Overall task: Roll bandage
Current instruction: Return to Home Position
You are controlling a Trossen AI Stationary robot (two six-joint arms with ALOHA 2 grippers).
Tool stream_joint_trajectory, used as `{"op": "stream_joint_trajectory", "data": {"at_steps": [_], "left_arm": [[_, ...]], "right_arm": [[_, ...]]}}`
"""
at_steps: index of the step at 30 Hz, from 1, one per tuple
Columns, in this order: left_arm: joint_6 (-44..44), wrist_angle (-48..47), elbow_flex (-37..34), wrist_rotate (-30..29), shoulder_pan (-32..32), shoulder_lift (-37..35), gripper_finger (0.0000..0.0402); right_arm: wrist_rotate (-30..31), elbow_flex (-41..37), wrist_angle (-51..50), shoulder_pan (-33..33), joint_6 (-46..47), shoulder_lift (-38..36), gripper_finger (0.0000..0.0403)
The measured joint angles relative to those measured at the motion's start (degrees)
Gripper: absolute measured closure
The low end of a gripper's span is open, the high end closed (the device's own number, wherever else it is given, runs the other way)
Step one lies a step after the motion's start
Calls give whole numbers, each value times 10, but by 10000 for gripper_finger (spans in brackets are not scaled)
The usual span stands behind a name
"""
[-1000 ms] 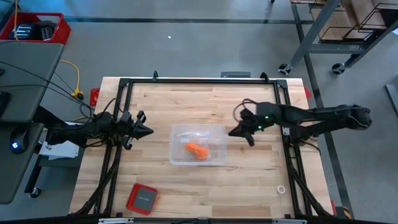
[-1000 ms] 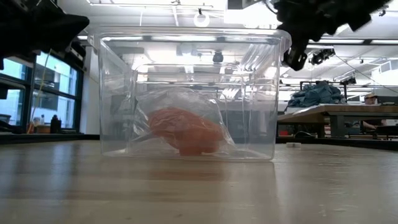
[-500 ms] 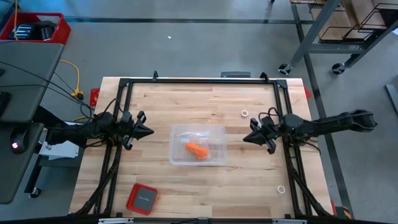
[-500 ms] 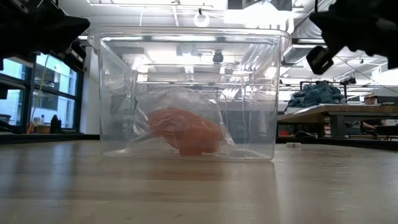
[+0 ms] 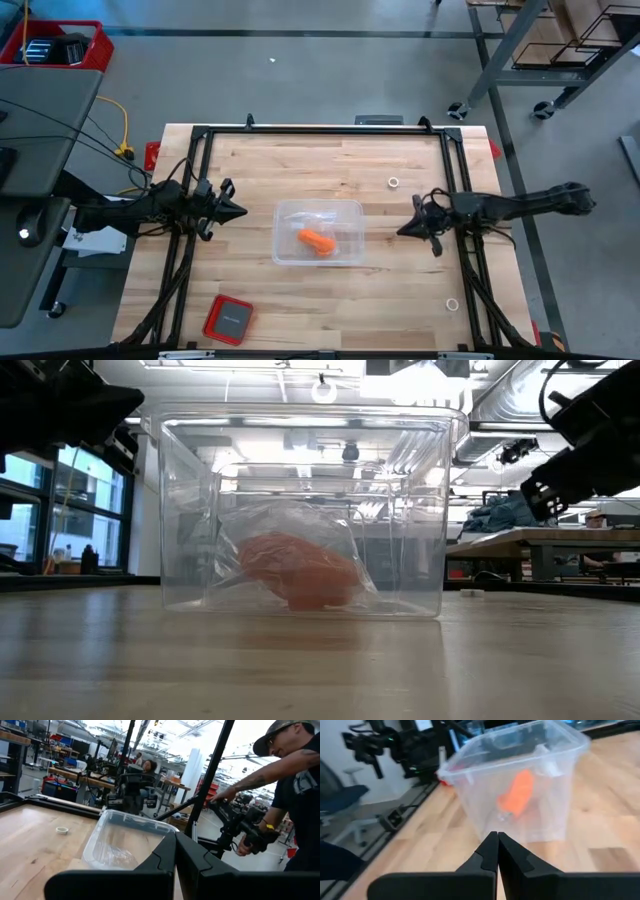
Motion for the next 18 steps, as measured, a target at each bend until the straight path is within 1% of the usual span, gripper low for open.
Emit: {"op": "stream_joint_trajectory", "data": {"at_steps": [2, 3, 5, 10, 13, 18], "left_arm": [[0, 0, 0, 0, 0, 0, 401], [0, 1, 0, 0, 0, 0, 401], [0, 0, 0, 0, 0, 0, 401], [0, -2, 0, 0, 0, 0, 401], [0, -2, 0, 0, 0, 0, 401], [0, -2, 0, 0, 0, 0, 401]], "right_arm": [[20, 0, -49, -1, -10, -38, 403], [35, 0, -56, -2, -14, -51, 403], [56, 0, -60, -2, -27, -78, 403], [83, 0, -65, -2, -75, -128, 403], [84, 0, -65, -2, -85, -138, 403], [85, 0, -65, -2, -116, -126, 403]]}}
